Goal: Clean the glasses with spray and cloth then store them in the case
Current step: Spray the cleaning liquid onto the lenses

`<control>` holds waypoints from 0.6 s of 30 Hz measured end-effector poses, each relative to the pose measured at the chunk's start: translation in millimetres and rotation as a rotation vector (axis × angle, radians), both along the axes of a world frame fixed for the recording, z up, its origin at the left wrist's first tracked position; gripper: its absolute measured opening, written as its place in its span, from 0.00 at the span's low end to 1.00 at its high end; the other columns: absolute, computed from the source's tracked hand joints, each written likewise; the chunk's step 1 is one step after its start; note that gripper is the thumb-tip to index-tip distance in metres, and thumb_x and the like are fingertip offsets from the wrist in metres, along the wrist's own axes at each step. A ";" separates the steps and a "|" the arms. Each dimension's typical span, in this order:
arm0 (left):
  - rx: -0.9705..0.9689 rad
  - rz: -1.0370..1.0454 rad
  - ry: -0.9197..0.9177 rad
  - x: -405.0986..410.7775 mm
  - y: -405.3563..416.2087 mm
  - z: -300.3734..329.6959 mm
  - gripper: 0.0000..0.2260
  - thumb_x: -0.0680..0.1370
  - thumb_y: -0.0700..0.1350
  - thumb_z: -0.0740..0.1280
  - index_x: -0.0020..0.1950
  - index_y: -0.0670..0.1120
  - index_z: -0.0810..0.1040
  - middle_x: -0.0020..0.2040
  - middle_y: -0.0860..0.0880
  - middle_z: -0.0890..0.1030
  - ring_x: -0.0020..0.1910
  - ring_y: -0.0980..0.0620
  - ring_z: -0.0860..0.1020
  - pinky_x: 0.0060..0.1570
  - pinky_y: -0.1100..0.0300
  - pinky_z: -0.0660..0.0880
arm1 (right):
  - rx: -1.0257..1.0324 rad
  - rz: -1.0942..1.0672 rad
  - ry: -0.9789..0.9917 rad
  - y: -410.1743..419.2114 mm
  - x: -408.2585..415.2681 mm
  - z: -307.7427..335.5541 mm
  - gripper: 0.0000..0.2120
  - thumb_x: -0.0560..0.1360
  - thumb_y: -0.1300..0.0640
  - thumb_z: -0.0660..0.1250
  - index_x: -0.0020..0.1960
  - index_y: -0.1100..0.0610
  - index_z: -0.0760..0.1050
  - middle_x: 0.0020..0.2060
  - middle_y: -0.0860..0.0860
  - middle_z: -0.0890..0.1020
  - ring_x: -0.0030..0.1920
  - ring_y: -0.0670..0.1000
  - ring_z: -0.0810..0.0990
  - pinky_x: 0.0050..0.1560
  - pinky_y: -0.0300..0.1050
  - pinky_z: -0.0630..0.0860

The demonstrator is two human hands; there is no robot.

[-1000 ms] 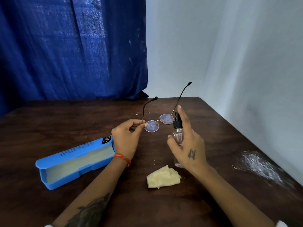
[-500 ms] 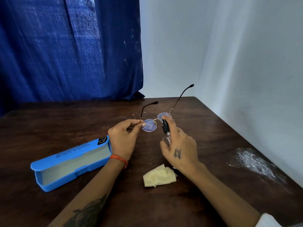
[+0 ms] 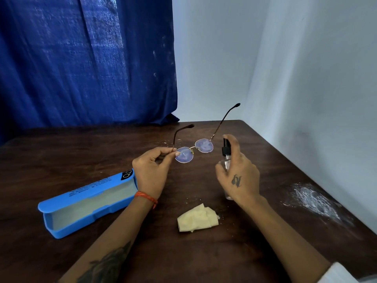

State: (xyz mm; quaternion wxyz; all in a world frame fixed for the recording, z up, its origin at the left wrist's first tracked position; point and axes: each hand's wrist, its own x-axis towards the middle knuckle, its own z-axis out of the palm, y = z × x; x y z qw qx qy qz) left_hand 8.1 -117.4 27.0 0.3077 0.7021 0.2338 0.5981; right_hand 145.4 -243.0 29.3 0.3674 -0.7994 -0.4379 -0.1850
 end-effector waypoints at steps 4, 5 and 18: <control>0.007 -0.002 0.006 -0.6 -0.8 0.8 0.06 0.68 0.39 0.74 0.43 0.45 0.83 0.37 0.53 0.82 0.38 0.64 0.80 0.41 0.74 0.74 | -0.010 0.003 -0.007 2.2 2.7 -4.9 0.31 0.70 0.58 0.64 0.71 0.50 0.59 0.39 0.49 0.74 0.33 0.52 0.71 0.36 0.43 0.66; 0.007 -0.001 0.004 -0.9 -1.1 1.1 0.06 0.68 0.39 0.74 0.43 0.44 0.83 0.37 0.53 0.82 0.38 0.65 0.80 0.41 0.74 0.74 | 0.004 0.003 -0.001 2.8 3.8 -6.0 0.31 0.70 0.58 0.64 0.71 0.50 0.59 0.39 0.49 0.74 0.33 0.53 0.73 0.36 0.42 0.66; -0.006 -0.006 0.000 -1.7 -1.6 2.4 0.05 0.68 0.39 0.74 0.43 0.45 0.83 0.37 0.53 0.82 0.38 0.63 0.80 0.41 0.72 0.75 | 0.386 0.178 0.163 17.2 38.6 -21.1 0.39 0.72 0.52 0.69 0.74 0.52 0.48 0.67 0.56 0.66 0.54 0.52 0.78 0.53 0.43 0.73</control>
